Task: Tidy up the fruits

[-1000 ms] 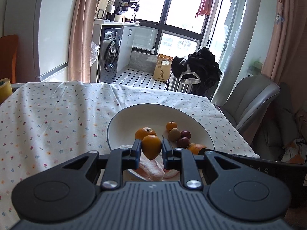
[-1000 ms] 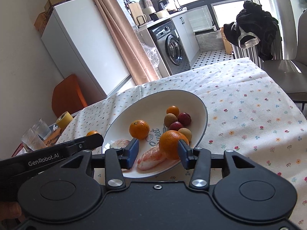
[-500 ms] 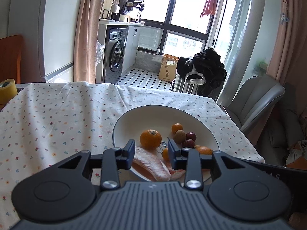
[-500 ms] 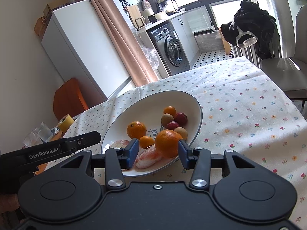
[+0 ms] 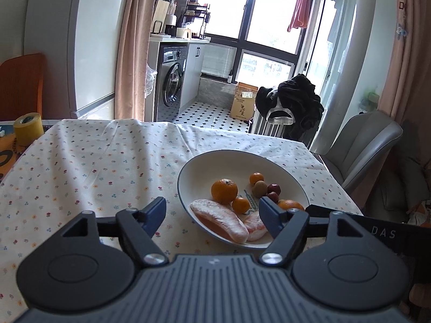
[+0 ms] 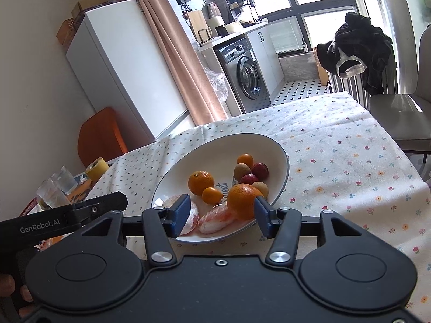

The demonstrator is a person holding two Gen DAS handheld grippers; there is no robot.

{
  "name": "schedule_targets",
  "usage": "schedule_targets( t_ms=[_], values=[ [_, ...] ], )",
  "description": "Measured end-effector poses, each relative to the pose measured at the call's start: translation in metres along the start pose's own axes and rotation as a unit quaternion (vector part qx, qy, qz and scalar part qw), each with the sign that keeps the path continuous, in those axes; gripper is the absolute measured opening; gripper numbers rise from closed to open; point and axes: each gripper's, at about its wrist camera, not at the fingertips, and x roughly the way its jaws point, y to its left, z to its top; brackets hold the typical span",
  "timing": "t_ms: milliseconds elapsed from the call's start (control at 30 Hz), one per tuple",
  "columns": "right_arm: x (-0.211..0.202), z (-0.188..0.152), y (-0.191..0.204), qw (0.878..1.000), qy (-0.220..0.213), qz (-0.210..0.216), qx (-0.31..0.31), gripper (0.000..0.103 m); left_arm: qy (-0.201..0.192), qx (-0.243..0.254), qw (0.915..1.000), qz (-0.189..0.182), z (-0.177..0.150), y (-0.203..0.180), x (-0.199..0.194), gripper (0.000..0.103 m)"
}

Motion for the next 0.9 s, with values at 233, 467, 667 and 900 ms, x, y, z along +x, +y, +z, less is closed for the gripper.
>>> schedule_targets(
  t_ms=[233, 467, 667, 900],
  values=[
    [-0.018, -0.001, 0.011, 0.999, -0.016, -0.003, -0.031, 0.073, -0.004, -0.003, 1.0000, 0.006, -0.007, 0.006, -0.019, 0.091],
    [-0.031, -0.004, 0.019, 0.999, -0.015, 0.000, -0.052, 0.085, -0.008, -0.002, 0.9998, 0.016, -0.013, 0.011, -0.038, 0.095],
    [-0.044, -0.007, 0.029, 0.997, -0.014, 0.005, -0.074, 0.095, -0.008, -0.007, 0.9998, 0.019, -0.018, 0.016, -0.054, 0.096],
    [-0.058, -0.009, 0.040, 0.996, -0.009, 0.016, -0.089, 0.103, -0.009, -0.007, 0.9998, 0.017, -0.027, 0.018, -0.072, 0.097]
  ],
)
